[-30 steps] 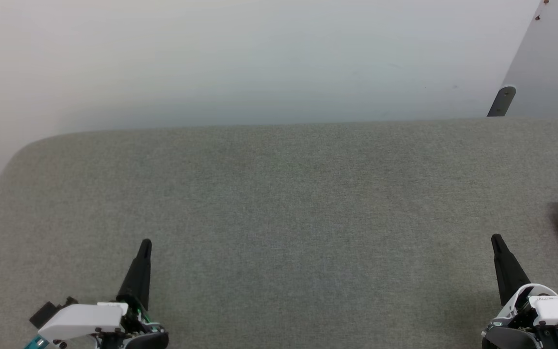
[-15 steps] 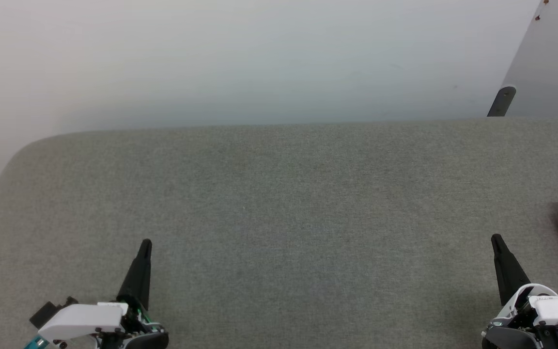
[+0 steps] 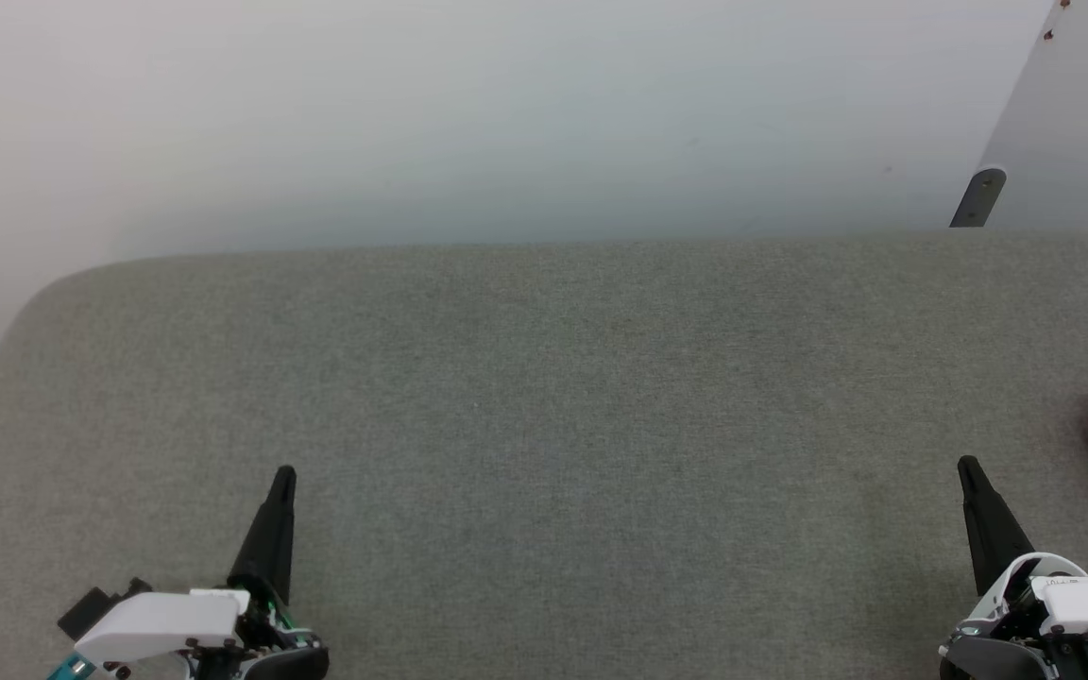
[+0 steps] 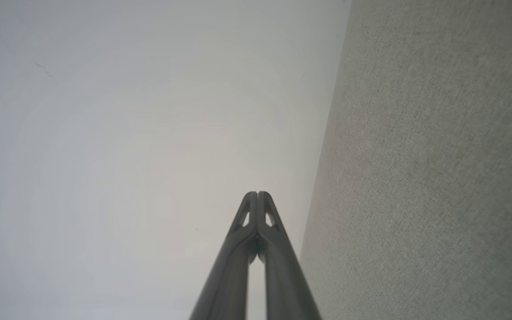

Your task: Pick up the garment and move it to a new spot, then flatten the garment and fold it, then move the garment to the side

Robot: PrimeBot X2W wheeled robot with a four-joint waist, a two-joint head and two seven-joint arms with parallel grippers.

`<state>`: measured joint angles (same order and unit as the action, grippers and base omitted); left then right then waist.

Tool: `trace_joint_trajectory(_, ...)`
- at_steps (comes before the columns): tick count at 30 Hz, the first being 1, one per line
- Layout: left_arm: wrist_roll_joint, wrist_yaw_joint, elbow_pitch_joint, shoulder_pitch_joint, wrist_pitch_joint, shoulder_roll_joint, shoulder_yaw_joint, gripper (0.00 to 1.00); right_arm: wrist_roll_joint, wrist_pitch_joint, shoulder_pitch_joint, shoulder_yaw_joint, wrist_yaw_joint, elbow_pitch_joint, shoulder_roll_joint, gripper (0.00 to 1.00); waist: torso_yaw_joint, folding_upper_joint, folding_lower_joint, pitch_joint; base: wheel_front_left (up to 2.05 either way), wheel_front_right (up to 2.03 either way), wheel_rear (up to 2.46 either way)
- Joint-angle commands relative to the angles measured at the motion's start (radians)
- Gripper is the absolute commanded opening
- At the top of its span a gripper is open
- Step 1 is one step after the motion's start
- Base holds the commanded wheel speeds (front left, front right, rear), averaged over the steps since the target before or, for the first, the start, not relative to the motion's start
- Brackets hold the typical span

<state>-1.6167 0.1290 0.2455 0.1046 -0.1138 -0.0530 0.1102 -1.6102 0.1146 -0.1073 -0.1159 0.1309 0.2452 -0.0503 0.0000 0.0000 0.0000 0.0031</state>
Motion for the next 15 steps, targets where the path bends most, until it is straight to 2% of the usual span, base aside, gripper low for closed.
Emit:
trace_joint_trajectory(1,0.004,0.003,0.001,0.009,0.000,0.002,0.003,0.00,-0.005,0.001,-0.003,0.001,0.000,0.000,0.003,0.00,0.000,0.0000,0.0000,0.000,0.00,0.00,0.00)
trace_joint_trajectory(15,0.005,0.003,0.001,0.010,-0.001,0.002,0.004,0.00,-0.005,0.001,-0.003,0.001,0.000,0.000,0.003,0.00,0.000,0.0000,0.0000,0.000,0.00,0.00,0.00)
